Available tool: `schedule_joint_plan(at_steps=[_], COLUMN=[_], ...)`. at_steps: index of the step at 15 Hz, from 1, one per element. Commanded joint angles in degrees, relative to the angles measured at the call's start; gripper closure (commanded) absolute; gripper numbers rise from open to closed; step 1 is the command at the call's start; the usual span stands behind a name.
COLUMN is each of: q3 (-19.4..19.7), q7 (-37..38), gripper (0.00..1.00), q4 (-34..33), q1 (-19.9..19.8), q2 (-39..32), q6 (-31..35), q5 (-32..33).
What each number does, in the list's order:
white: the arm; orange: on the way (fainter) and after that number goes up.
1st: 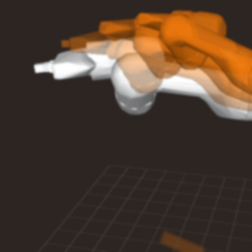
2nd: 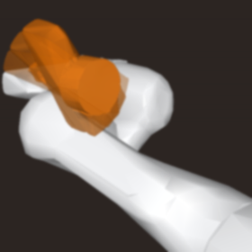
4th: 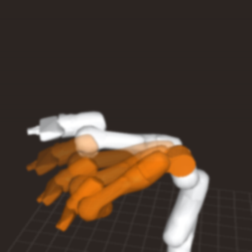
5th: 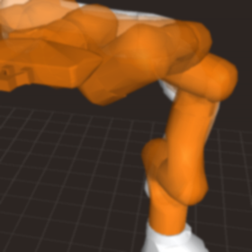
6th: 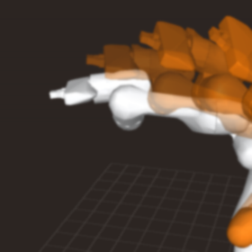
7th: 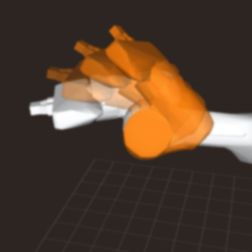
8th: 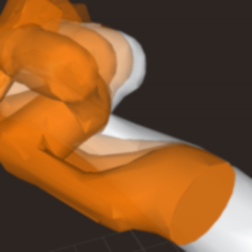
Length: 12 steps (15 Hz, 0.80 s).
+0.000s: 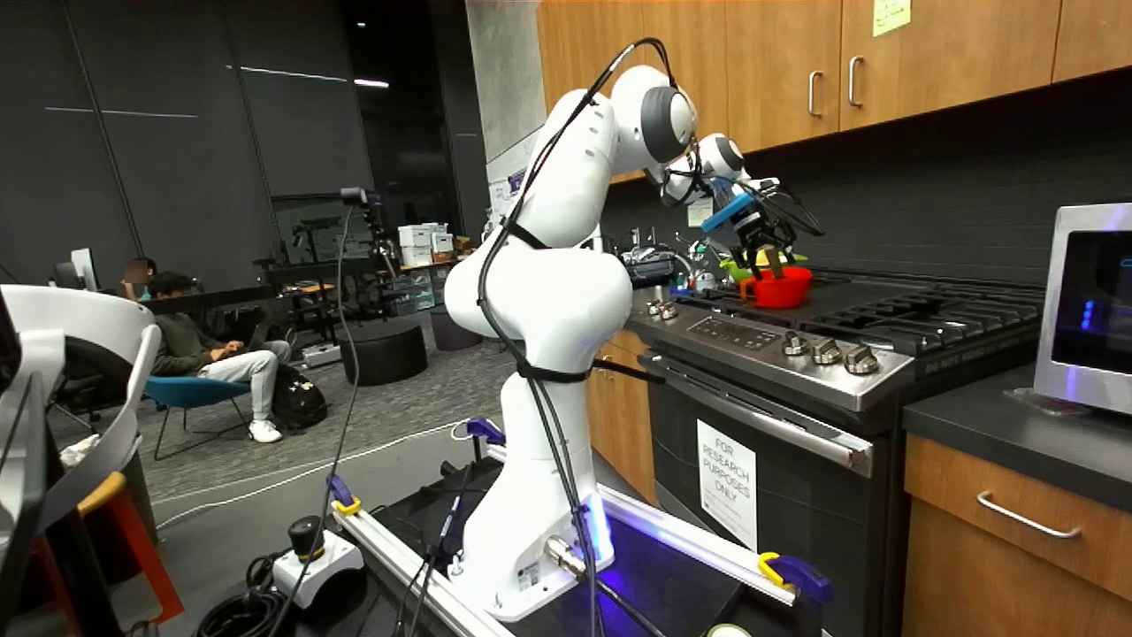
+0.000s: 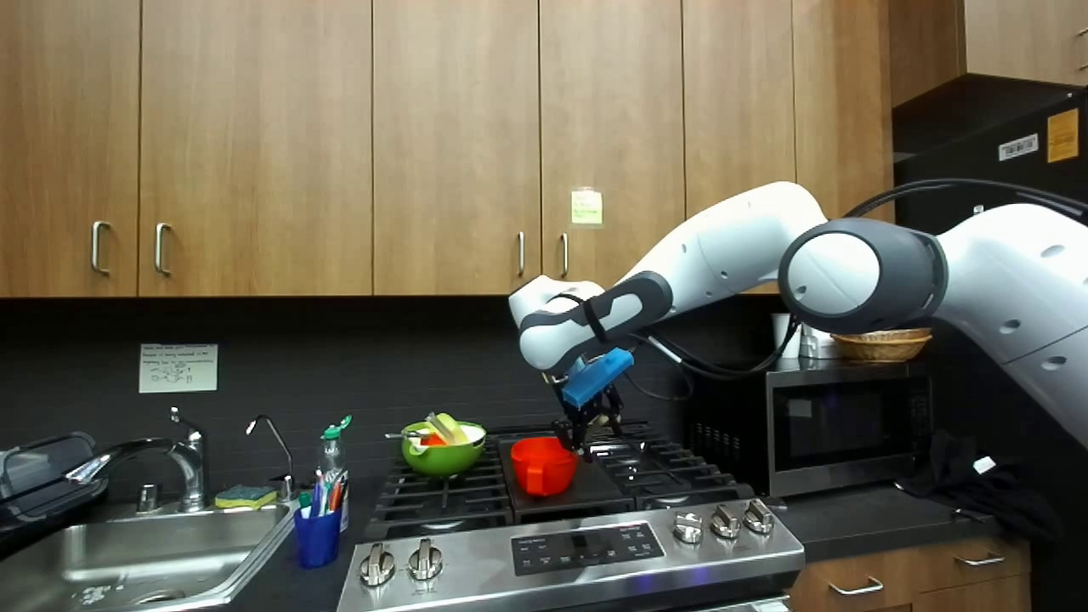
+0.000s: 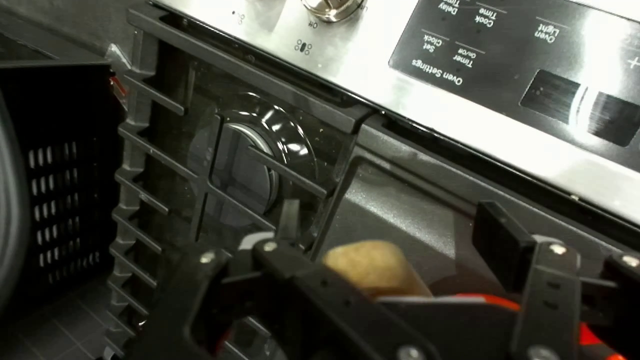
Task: Take the kitchen utensil out of the orange bowl
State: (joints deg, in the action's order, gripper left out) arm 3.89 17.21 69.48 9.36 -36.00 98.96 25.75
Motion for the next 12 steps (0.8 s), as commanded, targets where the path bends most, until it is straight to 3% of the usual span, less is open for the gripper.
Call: schedule_joint_plan(at_steps=[1,5,7,12], q3=[0.4,0.43,0.43,0.6], q7=[-1.31,-1.58,-1.82,-2.19], gripper=[0.43,0.76,0.88,0.92], q4=[-0.22,-0.35,-0.33,-0.69], q1=[0.04,0.0,-0.01,-0.23], q2=[0.05,-0.14,-0.2,-0.68], q6=[0.52,0.46,0.47,0.21], q5=[-0.16,-0.11,-0.12,-0.15])
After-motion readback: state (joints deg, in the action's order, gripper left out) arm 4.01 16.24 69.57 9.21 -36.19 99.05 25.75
